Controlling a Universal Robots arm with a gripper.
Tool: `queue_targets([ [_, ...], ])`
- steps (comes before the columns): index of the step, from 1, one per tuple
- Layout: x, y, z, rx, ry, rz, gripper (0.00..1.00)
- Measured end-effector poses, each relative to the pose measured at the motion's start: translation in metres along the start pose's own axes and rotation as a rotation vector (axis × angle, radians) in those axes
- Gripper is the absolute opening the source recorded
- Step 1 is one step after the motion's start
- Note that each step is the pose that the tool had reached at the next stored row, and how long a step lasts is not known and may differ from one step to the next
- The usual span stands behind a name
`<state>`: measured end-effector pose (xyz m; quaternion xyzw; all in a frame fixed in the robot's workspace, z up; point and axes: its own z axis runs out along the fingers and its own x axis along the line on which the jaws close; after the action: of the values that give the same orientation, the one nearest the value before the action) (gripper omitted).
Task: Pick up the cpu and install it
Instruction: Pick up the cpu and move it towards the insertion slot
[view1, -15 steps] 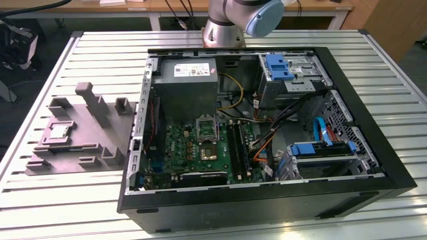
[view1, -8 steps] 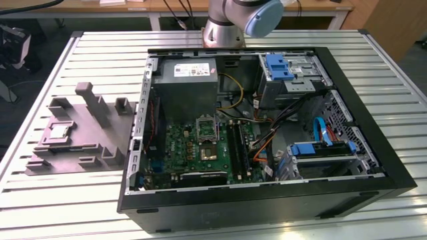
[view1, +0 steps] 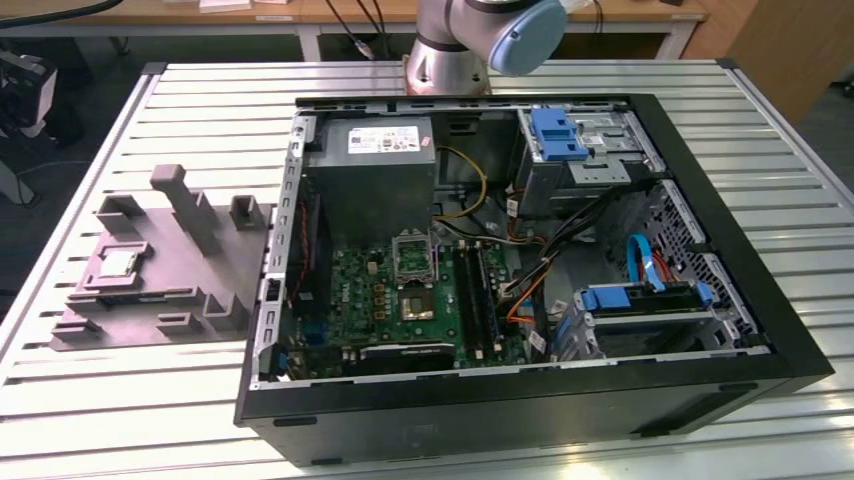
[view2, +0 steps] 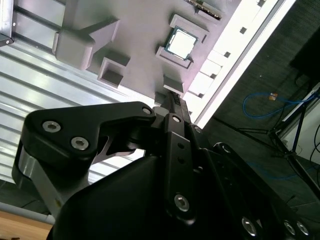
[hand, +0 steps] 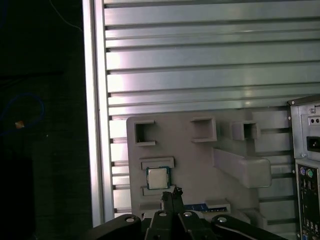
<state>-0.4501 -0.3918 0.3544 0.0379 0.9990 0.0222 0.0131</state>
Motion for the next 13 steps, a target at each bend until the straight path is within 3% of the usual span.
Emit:
queue_targets([
  [10, 0.0002, 0.0000, 0.0000, 0.0000, 0.0000, 0.000, 0.11],
  [13, 0.0003, 0.0000, 0.0000, 0.0000, 0.0000, 0.000, 0.23],
])
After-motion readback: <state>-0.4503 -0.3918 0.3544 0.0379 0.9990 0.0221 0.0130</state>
